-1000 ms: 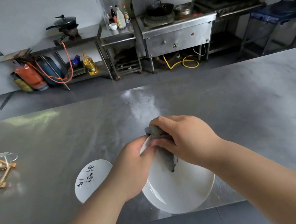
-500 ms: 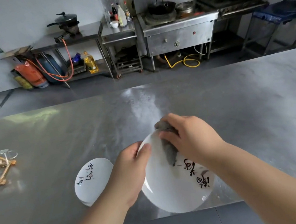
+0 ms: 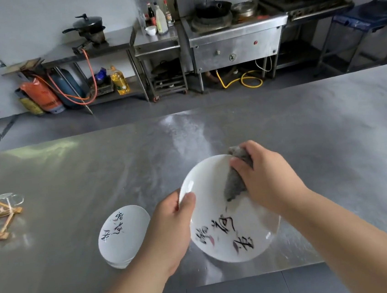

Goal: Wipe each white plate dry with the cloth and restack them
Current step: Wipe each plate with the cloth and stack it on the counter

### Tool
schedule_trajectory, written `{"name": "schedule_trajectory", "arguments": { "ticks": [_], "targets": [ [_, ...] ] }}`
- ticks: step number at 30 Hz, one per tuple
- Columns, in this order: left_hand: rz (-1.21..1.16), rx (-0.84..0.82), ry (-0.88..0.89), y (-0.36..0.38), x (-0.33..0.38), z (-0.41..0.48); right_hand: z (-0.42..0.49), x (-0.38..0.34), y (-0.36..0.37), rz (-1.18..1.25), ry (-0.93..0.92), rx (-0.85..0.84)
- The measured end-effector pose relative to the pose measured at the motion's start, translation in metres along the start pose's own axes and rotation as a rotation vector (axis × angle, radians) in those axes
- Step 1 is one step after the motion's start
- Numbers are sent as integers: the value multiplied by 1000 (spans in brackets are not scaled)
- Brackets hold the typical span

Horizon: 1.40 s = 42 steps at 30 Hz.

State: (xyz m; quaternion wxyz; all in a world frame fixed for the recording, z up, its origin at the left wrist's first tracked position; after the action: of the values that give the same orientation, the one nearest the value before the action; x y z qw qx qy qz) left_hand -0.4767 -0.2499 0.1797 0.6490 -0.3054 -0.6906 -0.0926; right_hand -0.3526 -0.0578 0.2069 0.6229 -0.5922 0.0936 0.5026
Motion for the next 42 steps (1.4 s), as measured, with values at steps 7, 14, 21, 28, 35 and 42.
{"name": "schedule_trajectory", "arguments": {
  "ticks": [7,14,21,28,35,42],
  "targets": [
    [238,-187,99,19,18,5,-31,-50,19,-85,-364,-128],
    [48,-71,-67,8,-13,2,-1,9,5,-151,14,-67],
    [256,-90,110,13,0,10,-23,-47,22,-29,-295,-166],
    [-130,235,-350,-27,-37,26,-21,26,24,126,216,-146],
    [73,169,-88,-12,-29,14,-11,28,20,239,287,-1],
    [322,-134,373,21,18,2,-39,-70,25,20,-559,-108]
  ]
}}
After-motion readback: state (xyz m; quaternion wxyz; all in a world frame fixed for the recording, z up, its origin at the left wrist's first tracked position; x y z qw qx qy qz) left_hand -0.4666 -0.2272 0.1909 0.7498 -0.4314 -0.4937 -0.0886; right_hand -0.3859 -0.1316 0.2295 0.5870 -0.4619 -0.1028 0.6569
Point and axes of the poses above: each hand's wrist, its own z-axis towards the middle knuckle, its own y-axis out of the palm, x = y × z, the point moved 9 cm from there along z, towards the middle knuckle, and after that the axes turned 15 degrees about x, right-handed, at the moved point
